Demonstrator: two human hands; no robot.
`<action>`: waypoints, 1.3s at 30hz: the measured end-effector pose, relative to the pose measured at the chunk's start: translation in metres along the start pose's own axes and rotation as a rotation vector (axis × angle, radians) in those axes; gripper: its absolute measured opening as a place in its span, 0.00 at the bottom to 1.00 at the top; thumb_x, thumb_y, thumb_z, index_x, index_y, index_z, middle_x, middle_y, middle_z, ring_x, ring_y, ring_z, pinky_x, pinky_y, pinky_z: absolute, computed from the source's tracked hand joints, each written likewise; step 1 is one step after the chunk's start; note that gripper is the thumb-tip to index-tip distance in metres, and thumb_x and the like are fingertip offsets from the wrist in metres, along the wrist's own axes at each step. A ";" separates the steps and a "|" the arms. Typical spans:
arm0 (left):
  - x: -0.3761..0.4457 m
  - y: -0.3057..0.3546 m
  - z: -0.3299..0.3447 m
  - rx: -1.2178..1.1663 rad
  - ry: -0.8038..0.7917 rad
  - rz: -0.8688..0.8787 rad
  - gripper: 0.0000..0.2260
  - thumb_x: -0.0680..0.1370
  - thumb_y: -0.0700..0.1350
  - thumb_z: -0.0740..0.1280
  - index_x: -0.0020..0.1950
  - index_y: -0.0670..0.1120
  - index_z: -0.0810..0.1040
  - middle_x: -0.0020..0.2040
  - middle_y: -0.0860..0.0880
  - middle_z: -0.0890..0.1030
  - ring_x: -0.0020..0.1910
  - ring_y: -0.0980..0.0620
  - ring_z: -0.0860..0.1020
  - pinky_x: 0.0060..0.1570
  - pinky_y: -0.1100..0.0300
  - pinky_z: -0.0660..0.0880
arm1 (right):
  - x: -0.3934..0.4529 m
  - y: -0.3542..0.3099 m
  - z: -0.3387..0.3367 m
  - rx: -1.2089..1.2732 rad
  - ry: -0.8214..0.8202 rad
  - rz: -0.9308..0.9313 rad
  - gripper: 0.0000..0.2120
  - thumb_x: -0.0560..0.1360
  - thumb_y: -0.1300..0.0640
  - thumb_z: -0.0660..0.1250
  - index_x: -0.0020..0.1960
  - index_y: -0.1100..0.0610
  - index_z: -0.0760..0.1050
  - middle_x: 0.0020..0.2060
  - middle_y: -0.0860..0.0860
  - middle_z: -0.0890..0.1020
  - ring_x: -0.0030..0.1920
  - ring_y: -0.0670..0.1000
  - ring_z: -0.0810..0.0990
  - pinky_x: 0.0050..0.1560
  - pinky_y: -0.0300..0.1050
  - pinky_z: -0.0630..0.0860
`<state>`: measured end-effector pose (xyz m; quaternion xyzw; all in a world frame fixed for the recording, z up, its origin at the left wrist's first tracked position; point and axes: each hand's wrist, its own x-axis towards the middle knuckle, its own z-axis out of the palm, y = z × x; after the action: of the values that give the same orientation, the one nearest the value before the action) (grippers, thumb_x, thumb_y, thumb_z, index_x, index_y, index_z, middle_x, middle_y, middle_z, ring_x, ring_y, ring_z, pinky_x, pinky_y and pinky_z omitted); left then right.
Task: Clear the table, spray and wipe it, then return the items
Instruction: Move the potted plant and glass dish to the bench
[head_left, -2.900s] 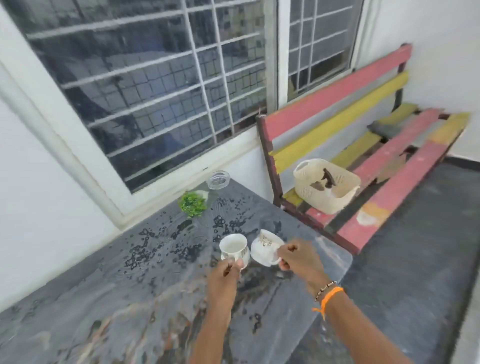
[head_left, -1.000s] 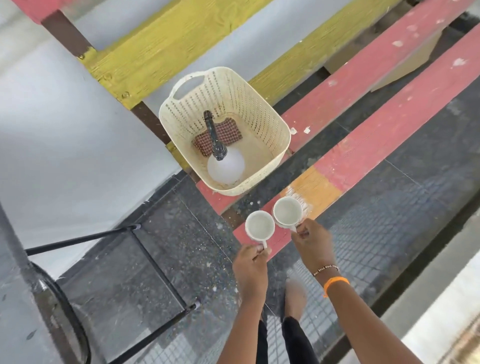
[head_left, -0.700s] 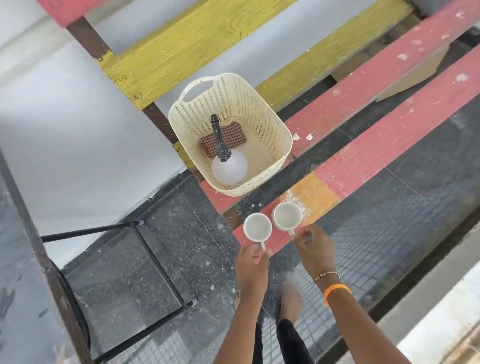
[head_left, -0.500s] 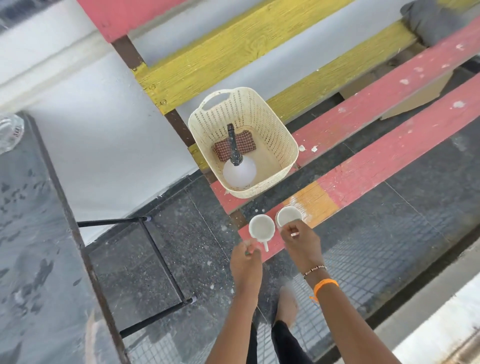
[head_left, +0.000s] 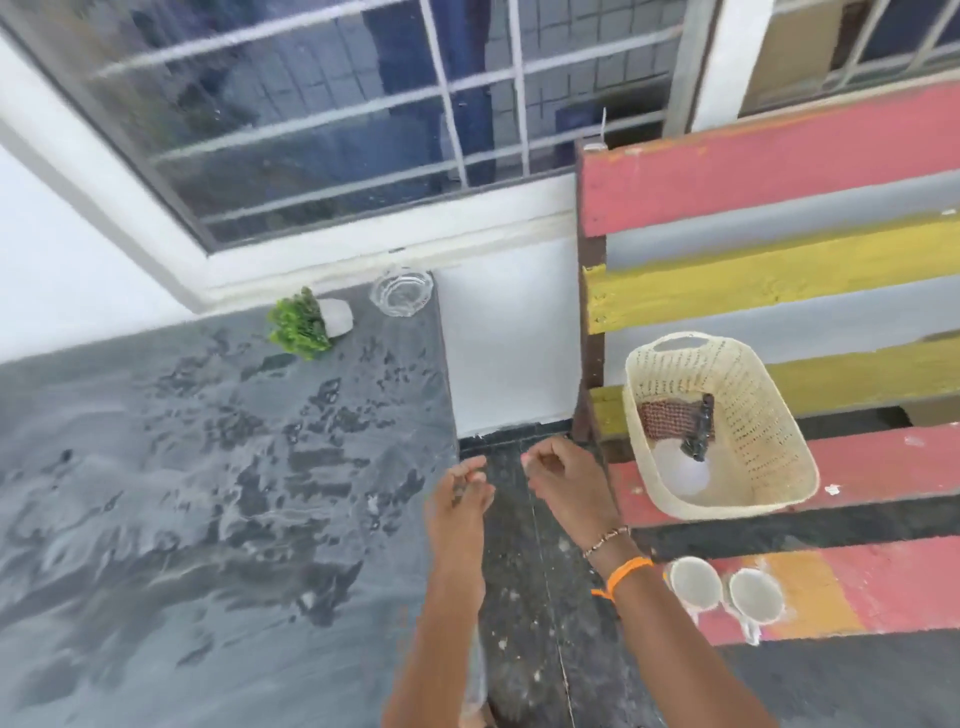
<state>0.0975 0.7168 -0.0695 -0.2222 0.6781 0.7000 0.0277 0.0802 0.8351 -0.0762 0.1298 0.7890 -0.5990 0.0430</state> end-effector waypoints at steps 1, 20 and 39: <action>0.010 0.008 -0.016 -0.008 0.041 0.007 0.08 0.78 0.37 0.62 0.52 0.43 0.79 0.39 0.48 0.75 0.36 0.57 0.75 0.40 0.70 0.73 | 0.006 -0.013 0.014 -0.009 -0.030 -0.012 0.05 0.74 0.62 0.65 0.39 0.55 0.75 0.34 0.49 0.78 0.37 0.51 0.77 0.44 0.45 0.75; 0.249 0.106 -0.138 0.163 -0.073 -0.349 0.08 0.79 0.45 0.61 0.43 0.42 0.71 0.30 0.48 0.67 0.24 0.55 0.65 0.27 0.64 0.62 | 0.206 -0.136 0.201 -0.738 -0.111 -0.122 0.20 0.75 0.64 0.58 0.68 0.64 0.67 0.62 0.64 0.74 0.64 0.62 0.71 0.62 0.51 0.69; 0.325 0.116 -0.114 -0.028 0.296 -0.324 0.28 0.73 0.45 0.71 0.65 0.37 0.62 0.62 0.40 0.70 0.55 0.44 0.73 0.50 0.57 0.72 | 0.224 -0.097 0.203 -0.598 0.383 -0.065 0.09 0.73 0.63 0.62 0.54 0.60 0.73 0.55 0.58 0.72 0.55 0.61 0.72 0.54 0.53 0.71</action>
<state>-0.2032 0.5130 -0.0718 -0.4291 0.6205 0.6554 0.0371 -0.1783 0.6510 -0.0918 0.1961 0.9269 -0.3074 -0.0885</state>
